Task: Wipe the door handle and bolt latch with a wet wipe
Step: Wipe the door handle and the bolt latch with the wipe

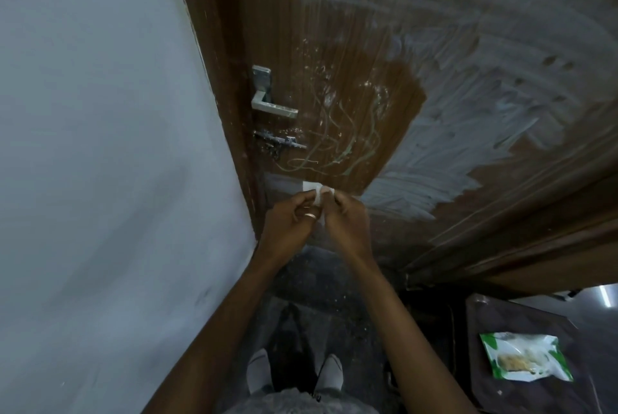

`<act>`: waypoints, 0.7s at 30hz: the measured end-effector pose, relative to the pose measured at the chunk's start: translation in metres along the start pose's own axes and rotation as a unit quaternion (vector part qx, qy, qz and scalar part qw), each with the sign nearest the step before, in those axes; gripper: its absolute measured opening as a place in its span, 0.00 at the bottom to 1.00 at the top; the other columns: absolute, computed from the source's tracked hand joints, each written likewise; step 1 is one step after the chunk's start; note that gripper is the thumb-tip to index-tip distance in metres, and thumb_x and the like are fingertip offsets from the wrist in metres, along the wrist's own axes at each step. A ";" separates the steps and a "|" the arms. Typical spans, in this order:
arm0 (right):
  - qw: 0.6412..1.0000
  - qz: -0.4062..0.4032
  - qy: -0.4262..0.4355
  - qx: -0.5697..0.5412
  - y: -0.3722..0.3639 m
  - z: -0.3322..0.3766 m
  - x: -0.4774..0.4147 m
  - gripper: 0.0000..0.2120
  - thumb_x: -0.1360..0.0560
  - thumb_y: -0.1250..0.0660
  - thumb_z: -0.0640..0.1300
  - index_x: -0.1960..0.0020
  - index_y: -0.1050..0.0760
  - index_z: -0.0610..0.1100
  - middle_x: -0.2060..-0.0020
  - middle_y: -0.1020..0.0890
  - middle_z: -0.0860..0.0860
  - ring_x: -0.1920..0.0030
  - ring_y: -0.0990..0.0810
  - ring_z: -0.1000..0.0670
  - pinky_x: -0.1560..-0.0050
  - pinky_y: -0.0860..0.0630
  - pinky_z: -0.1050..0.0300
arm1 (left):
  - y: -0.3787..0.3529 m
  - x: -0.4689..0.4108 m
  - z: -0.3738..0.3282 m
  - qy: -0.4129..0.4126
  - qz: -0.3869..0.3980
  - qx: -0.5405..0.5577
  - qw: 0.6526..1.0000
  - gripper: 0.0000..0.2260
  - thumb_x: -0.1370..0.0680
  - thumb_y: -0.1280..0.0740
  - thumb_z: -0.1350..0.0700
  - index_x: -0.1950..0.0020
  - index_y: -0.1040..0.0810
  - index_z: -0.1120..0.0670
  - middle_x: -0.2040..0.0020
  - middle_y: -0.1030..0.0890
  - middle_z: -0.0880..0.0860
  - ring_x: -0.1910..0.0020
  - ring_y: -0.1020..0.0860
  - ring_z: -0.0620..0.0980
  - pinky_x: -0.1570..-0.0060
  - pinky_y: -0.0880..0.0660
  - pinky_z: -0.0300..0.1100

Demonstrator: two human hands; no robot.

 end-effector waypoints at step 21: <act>0.908 0.053 -0.265 -0.321 -0.041 -0.018 -0.007 0.12 0.19 0.34 0.42 0.38 0.21 0.40 0.46 0.14 0.42 0.48 0.15 0.43 0.49 0.17 0.49 | 0.040 -0.018 0.020 0.100 -0.023 0.083 0.991 0.08 0.21 0.31 0.51 0.42 0.22 0.48 0.46 0.18 0.48 0.45 0.19 0.50 0.43 0.21 0.46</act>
Point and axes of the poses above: each hand's wrist, its own x-axis away from the middle knuckle, its own y-axis out of the back of the hand, z = x × y, the point moved 5 cm from there along -x, towards the middle knuckle
